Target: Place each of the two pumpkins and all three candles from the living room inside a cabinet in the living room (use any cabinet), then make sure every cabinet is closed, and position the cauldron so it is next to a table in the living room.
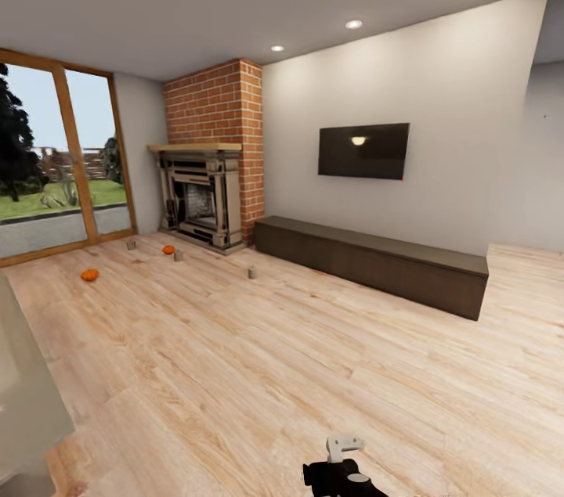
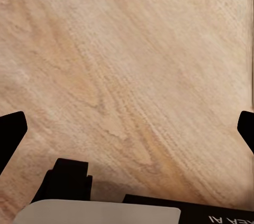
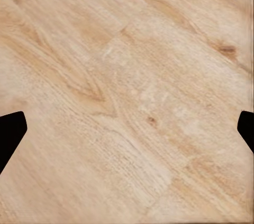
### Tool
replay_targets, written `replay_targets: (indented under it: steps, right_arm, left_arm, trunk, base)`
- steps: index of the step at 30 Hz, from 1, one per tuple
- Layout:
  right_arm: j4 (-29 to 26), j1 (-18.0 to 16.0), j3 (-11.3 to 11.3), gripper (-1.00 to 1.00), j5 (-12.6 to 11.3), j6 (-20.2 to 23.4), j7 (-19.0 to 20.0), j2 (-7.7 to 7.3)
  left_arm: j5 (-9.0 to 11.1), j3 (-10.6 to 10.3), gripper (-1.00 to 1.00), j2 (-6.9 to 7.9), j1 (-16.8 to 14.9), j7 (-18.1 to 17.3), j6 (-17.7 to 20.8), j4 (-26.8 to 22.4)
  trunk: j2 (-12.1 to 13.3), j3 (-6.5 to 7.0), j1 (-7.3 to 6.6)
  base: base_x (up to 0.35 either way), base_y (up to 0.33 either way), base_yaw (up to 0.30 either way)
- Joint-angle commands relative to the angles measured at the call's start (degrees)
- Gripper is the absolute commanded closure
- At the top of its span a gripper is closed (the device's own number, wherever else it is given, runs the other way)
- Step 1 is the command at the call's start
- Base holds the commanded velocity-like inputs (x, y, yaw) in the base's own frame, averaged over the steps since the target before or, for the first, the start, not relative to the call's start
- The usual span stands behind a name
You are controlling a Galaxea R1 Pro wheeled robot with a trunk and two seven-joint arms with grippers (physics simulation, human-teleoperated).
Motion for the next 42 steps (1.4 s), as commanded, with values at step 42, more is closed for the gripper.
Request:
replay_targets:
  steps: [42]
  right_arm:
    - [0.02,-0.06,0.49,-1.00,-0.56,-0.05,-0.18,0.01]
  left_arm:
    - [0.83,-0.27,-1.00,-0.70,0.09,-0.83,0.01,-0.03]
  trunk:
    - [-0.03,2.13,-0.01]
  base:
    - [0.000,0.000,-0.247]
